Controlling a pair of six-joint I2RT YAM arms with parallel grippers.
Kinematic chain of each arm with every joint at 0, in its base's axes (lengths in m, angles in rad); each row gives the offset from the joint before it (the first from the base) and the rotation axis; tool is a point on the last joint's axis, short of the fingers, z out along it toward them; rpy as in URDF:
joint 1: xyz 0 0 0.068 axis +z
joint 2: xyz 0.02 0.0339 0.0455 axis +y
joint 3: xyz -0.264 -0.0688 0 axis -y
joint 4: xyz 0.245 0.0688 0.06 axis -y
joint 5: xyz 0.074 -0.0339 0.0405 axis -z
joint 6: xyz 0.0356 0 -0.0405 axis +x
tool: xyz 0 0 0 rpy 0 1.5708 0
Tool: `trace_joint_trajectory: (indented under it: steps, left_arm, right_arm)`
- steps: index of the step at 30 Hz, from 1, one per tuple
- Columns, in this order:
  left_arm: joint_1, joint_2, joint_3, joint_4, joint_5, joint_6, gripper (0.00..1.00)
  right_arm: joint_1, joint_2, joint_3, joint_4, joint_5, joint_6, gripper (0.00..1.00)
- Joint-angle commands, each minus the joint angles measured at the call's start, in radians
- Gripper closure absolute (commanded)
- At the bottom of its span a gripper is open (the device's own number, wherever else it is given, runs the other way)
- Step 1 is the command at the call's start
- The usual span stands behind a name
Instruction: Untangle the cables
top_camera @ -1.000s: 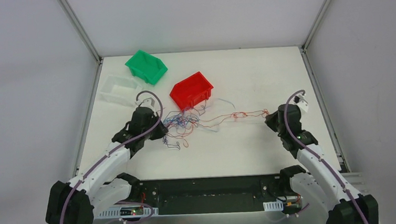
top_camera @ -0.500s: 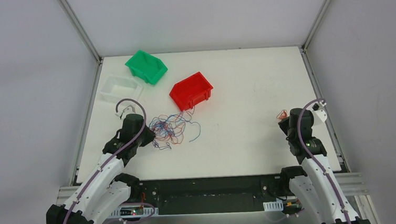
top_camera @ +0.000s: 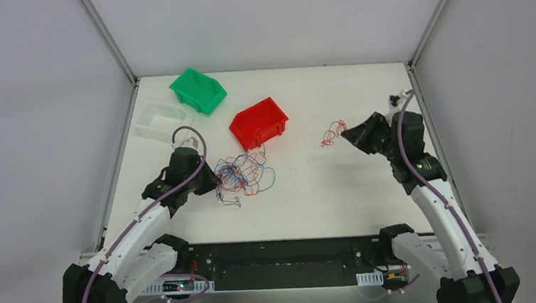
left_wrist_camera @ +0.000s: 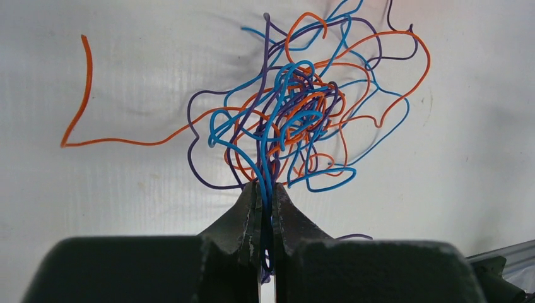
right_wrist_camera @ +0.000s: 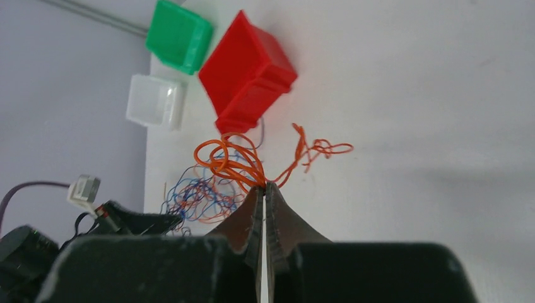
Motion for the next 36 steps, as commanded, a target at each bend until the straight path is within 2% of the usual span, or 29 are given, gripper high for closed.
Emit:
trace_joint_trajectory:
  steps: [1,11,17,24,36]
  left_arm:
    - [-0.006,-0.068,0.040,-0.071,-0.052,0.004,1.00]
    - [-0.005,-0.128,0.213,-0.304,-0.227,0.026,1.00]
    - [-0.005,-0.133,0.337,-0.405,-0.348,0.082,1.00]
    - [-0.003,-0.109,0.466,-0.471,-0.437,0.146,1.00]
    - [-0.003,-0.096,0.490,-0.470,-0.451,0.170,1.00]
  right_arm:
    - [0.117,0.127,0.191,0.078,-0.081,-0.060,1.00]
    - [0.302,0.484,0.487,0.152,-0.013,-0.057,1.00]
    - [0.332,0.706,0.616,0.206,0.012,-0.028,1.00]
    - [0.334,1.008,0.830,0.184,-0.069,0.021,1.00]
    - [0.337,1.213,0.906,0.071,0.003,0.018,1.00]
